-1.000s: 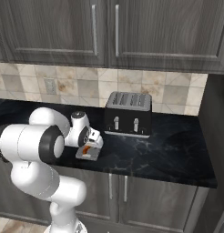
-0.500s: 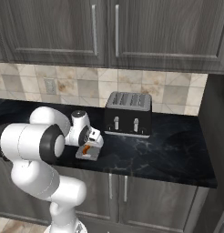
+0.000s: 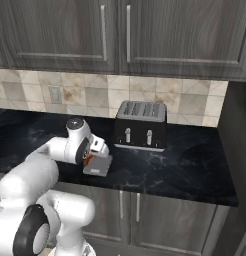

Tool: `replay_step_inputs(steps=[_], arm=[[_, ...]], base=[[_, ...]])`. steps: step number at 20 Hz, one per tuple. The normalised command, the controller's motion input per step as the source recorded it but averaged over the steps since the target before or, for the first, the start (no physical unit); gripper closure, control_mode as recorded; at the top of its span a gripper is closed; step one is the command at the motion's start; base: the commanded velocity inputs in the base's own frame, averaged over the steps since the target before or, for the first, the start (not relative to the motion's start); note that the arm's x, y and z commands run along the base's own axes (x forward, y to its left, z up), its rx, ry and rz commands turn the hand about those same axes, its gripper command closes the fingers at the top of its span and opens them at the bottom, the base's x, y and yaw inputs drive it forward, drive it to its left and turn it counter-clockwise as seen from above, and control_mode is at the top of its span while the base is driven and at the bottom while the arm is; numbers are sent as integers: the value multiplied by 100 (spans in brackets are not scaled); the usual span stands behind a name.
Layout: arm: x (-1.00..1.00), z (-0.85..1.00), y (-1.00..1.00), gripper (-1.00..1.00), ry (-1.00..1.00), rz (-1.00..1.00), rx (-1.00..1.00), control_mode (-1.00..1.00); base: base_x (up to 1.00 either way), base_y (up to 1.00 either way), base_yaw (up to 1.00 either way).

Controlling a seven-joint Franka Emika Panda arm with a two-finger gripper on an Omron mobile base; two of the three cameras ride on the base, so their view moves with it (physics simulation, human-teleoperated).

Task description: Take the chicken drumstick from the fridge and place it on the digital scale on the counter by the fridge. Wait a few seconds for a reading, then move it to the plate on the dining counter.

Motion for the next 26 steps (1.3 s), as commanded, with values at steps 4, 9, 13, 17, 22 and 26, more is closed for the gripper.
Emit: replay_step_inputs(steps=[4, 9, 13, 17, 22, 26], arm=[[-73, 100, 0, 100, -25, 0, 2, -100], [-47, 100, 0, 100, -3, 0, 1, -100], [-34, 98, 0, 100, 5, 0, 0, -100], [-9, 76, 0, 100, 12, 0, 0, -100], [0, 26, 0, 100, 10, 0, 0, 100], [0, 0, 0, 100, 0, 0, 0, 100]], base=[[0, 0, 0], [0, 0, 0], [0, 0, 0], [0, 0, 0], [0, 0, 0], [-66, 15, -2]])
